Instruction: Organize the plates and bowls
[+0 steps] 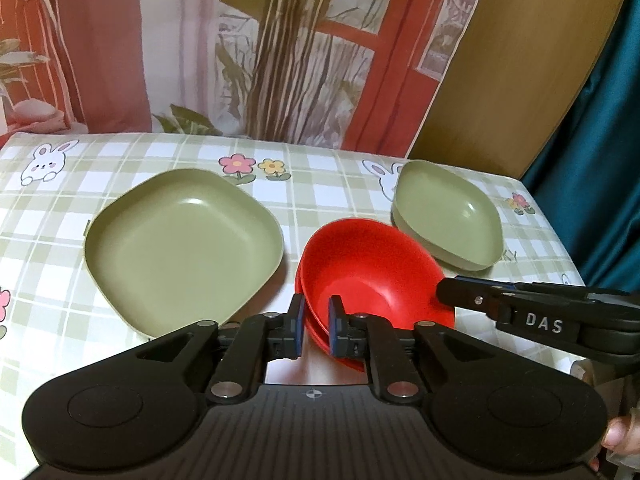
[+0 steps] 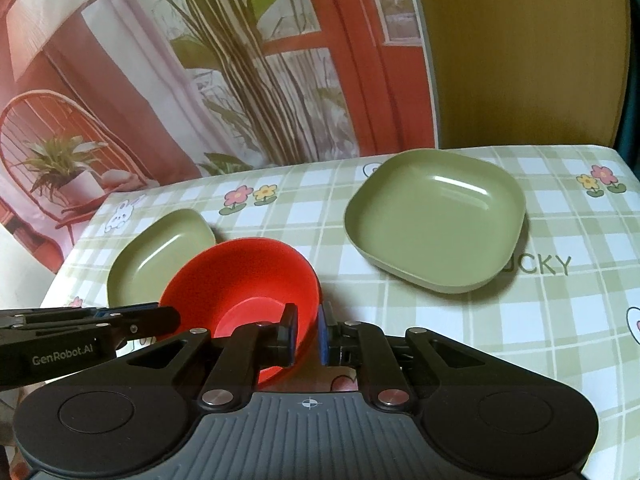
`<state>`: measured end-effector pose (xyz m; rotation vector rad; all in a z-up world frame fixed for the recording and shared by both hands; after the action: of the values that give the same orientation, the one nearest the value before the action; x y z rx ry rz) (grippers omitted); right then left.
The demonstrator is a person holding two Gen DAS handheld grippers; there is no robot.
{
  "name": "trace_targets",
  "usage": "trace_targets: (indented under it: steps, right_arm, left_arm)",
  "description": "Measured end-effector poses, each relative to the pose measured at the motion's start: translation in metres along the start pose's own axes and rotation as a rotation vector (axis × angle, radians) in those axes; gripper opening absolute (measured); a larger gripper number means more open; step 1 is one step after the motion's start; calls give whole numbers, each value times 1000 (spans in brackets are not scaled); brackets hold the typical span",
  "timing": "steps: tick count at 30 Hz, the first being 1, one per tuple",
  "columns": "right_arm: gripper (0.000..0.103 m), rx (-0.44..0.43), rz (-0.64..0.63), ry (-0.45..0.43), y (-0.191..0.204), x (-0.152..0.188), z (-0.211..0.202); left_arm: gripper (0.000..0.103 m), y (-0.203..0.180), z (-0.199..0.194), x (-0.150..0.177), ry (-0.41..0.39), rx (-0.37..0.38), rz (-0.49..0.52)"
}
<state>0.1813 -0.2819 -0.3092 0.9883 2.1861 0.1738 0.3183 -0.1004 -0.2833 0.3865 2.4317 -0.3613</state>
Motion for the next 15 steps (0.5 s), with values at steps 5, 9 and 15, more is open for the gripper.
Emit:
trace_targets:
  steps: [5, 9, 15]
  right_arm:
    - [13, 1, 3, -12, -1, 0, -6]
    - [14, 8, 14, -25, -6, -2, -12]
    - [14, 21, 23, -51, -21, -7, -22]
  left_arm:
    - [23, 5, -3, 2, -1, -6, -21]
    - [23, 4, -12, -4, -29, -5, -36]
    - [23, -8, -26, -20, -92, 17, -33]
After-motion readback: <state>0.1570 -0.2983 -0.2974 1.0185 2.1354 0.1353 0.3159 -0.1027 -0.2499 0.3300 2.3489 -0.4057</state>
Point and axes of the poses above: each gripper's, at about its wrist camera, not at the fingertips, and z roughly the way its jaws point, y to its left, x to its underside, the point moved 10 cm from there along z, roughly the way its jaws point, and after that the axes turned 4 degrees about z, right-handed, at the moved point
